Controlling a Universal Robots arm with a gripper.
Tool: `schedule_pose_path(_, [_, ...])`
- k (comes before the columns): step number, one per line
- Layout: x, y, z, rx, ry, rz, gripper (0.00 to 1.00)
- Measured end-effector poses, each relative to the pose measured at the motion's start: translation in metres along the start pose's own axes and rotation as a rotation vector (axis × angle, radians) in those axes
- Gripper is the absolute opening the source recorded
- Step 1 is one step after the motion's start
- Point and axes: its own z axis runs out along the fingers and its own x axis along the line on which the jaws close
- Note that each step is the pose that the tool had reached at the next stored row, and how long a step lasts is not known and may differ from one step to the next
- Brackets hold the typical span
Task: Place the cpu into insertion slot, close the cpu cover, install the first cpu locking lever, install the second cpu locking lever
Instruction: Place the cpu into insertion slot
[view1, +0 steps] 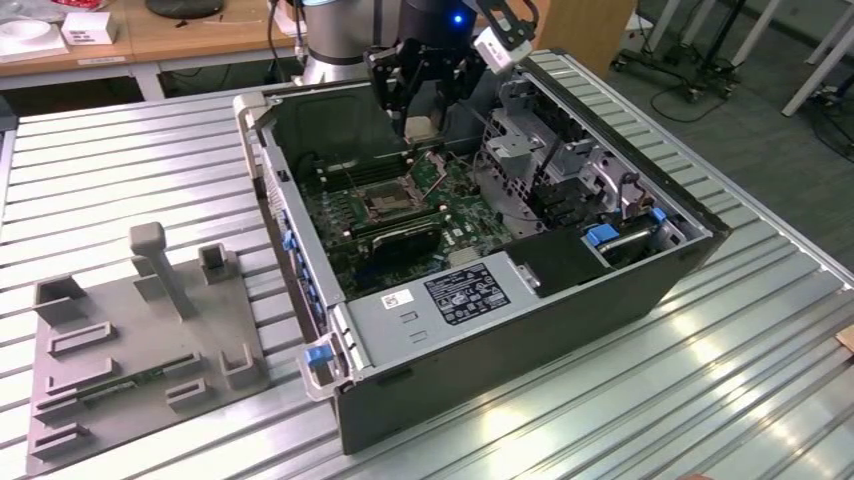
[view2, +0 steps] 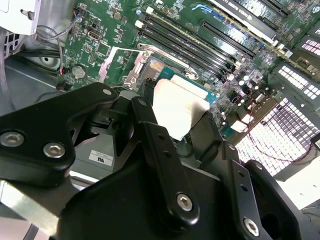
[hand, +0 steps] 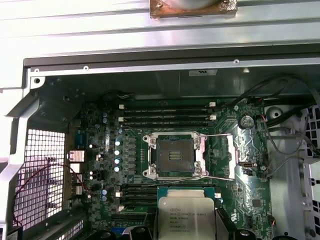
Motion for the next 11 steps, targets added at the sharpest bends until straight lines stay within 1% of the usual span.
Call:
schedule_pose_path(2, [0.0,-0.0001,0.0009,-0.0017,-0.0001,0.0,0.54])
schedule_pose_path(11, [0.0,-0.0001,0.0014,-0.0019,0.0,0.0,0.54])
